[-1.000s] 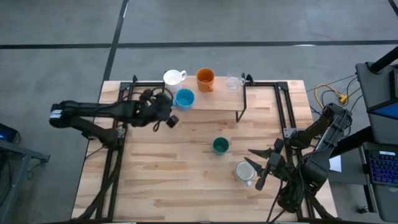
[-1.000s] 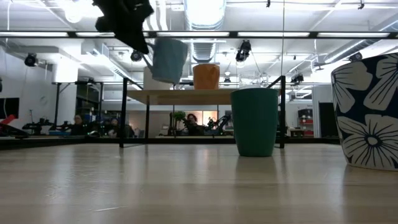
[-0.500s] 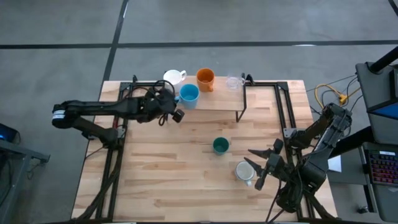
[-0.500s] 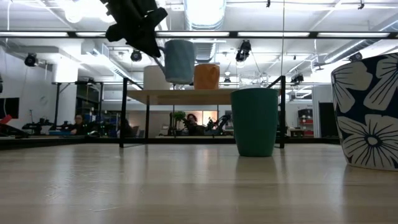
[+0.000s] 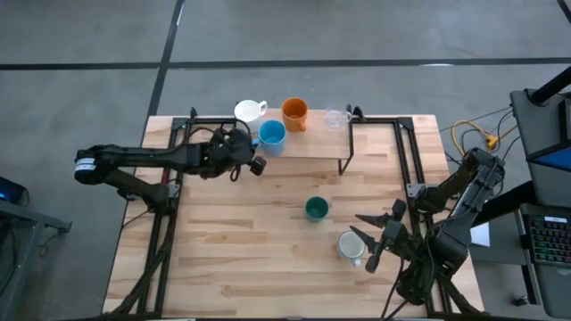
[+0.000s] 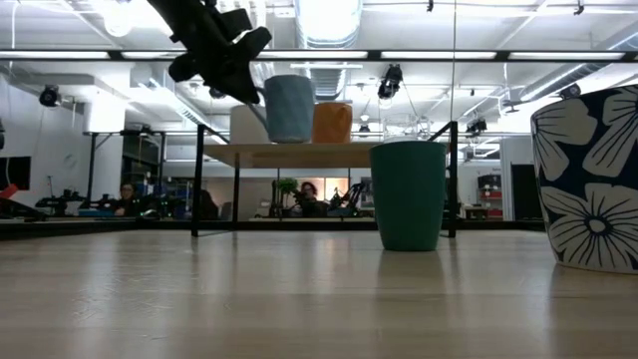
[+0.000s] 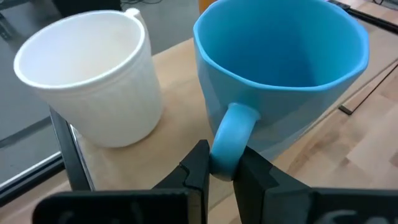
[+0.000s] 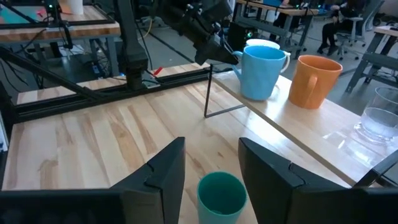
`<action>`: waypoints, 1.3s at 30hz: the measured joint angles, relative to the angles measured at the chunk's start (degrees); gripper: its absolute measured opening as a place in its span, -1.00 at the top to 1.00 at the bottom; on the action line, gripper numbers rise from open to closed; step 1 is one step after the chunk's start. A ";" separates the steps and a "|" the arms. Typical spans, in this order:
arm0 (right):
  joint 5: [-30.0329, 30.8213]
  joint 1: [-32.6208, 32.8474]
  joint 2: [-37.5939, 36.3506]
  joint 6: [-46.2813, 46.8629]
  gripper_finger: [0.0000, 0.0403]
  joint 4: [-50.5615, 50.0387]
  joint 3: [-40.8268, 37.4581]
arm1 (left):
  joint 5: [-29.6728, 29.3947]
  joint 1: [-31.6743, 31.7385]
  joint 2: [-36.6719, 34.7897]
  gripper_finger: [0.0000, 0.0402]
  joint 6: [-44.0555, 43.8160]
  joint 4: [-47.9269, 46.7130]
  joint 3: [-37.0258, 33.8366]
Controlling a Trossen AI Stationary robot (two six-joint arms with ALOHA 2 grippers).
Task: Stack small to large cups/mugs on shelf
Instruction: Put the blue cup on the shelf
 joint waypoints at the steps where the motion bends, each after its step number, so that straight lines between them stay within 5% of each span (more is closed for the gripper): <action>1: 0.00 -0.01 0.00 -0.01 0.30 0.00 0.00 | 0.18 0.21 0.00 0.87 0.00 0.20 -0.19; 39: -0.16 0.02 0.00 -0.45 0.28 0.35 0.00 | 1.58 3.20 0.25 0.87 0.34 2.05 -1.03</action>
